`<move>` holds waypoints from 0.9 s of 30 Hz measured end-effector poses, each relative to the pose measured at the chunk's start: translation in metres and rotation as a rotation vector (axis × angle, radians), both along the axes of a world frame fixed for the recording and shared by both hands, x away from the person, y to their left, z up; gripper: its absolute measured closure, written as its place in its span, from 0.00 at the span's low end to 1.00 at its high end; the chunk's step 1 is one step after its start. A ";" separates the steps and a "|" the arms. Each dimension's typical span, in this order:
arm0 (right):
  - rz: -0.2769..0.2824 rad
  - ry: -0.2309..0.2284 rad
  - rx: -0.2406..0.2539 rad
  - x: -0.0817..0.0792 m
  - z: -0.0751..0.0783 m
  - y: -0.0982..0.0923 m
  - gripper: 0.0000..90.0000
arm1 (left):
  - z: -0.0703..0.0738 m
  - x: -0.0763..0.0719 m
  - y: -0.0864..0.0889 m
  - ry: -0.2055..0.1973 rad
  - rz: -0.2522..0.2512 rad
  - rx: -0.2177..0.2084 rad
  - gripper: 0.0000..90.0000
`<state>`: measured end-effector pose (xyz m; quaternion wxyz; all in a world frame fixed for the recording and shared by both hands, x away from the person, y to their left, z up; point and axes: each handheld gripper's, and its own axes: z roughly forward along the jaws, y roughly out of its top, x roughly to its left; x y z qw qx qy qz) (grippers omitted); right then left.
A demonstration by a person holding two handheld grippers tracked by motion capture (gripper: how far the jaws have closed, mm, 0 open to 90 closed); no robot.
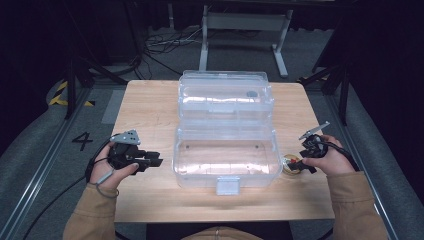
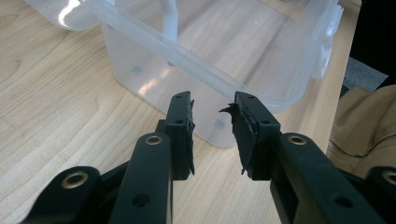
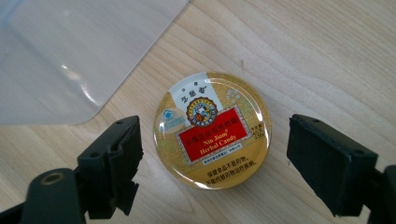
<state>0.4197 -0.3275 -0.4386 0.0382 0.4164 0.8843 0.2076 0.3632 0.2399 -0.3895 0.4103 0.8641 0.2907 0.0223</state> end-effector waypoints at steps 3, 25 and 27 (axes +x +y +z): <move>-0.009 0.011 -0.032 0.001 -0.007 0.004 0.21 | 0.000 0.000 0.000 0.000 0.001 0.000 0.76; 0.002 0.014 -0.098 0.004 -0.032 0.019 0.22 | -0.002 0.001 0.000 0.004 0.003 0.001 0.75; 0.000 0.015 -0.099 0.004 -0.031 0.019 0.22 | -0.002 0.001 0.000 0.005 0.003 0.000 0.75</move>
